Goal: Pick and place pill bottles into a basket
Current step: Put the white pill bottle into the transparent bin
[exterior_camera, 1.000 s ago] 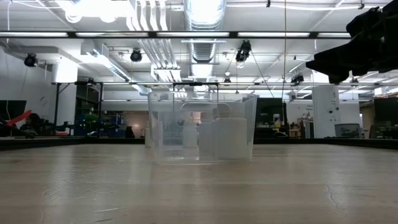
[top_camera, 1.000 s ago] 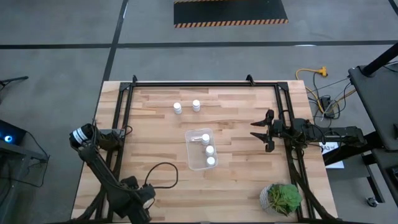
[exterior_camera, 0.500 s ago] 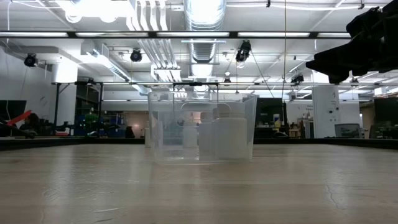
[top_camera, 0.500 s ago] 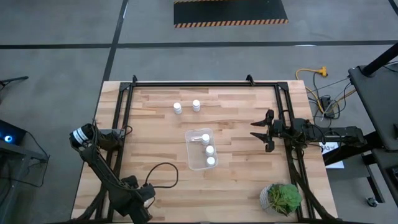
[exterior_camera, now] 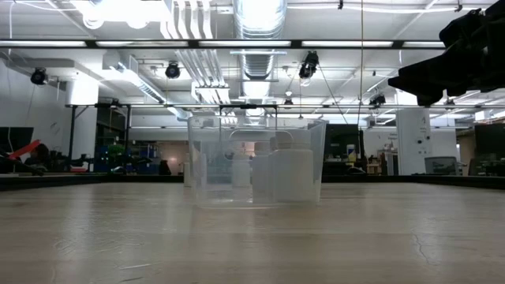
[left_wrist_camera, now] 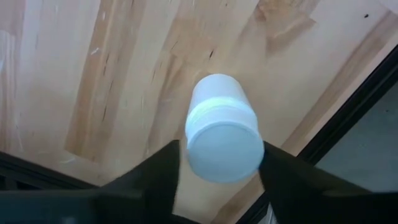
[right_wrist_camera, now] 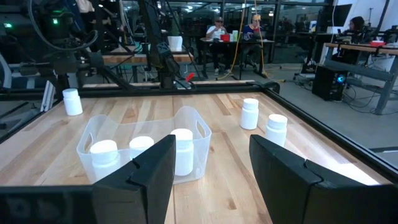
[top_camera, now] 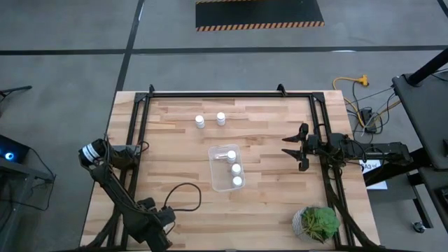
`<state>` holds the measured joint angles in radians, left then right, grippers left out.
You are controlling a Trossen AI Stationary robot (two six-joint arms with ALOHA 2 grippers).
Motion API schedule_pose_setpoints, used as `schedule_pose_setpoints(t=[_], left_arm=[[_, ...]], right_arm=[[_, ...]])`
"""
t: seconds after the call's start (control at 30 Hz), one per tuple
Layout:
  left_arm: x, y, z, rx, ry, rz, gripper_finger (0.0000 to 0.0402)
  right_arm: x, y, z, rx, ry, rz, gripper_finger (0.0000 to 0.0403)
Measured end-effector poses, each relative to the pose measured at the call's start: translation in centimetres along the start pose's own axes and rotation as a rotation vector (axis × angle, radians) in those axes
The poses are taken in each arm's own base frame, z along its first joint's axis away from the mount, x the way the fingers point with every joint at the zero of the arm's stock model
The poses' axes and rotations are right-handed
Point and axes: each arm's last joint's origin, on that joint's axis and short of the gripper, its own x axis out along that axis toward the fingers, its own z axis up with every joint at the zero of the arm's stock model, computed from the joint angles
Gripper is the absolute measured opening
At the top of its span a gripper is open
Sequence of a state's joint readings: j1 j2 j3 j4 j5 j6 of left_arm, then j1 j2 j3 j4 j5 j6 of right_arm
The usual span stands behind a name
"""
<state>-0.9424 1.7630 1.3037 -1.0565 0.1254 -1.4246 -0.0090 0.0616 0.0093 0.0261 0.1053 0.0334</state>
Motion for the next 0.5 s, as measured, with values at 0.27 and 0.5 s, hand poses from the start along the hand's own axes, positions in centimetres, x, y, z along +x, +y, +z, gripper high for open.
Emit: schedule_pose_setpoints(t=[0.27, 0.5], left_arm=[[-0.9, 0.3, 0.4, -0.014, 0.008, -0.021, 0.0134], [-4.5, 2.7, 1.7, -0.055, -0.007, -0.062, 0.0134]], right_arm=[[0.0, 0.0, 0.0, 0.0, 0.0, 0.0, 0.0194], [0.0, 0.0, 0.0, 0.0, 0.0, 0.0, 0.0194]])
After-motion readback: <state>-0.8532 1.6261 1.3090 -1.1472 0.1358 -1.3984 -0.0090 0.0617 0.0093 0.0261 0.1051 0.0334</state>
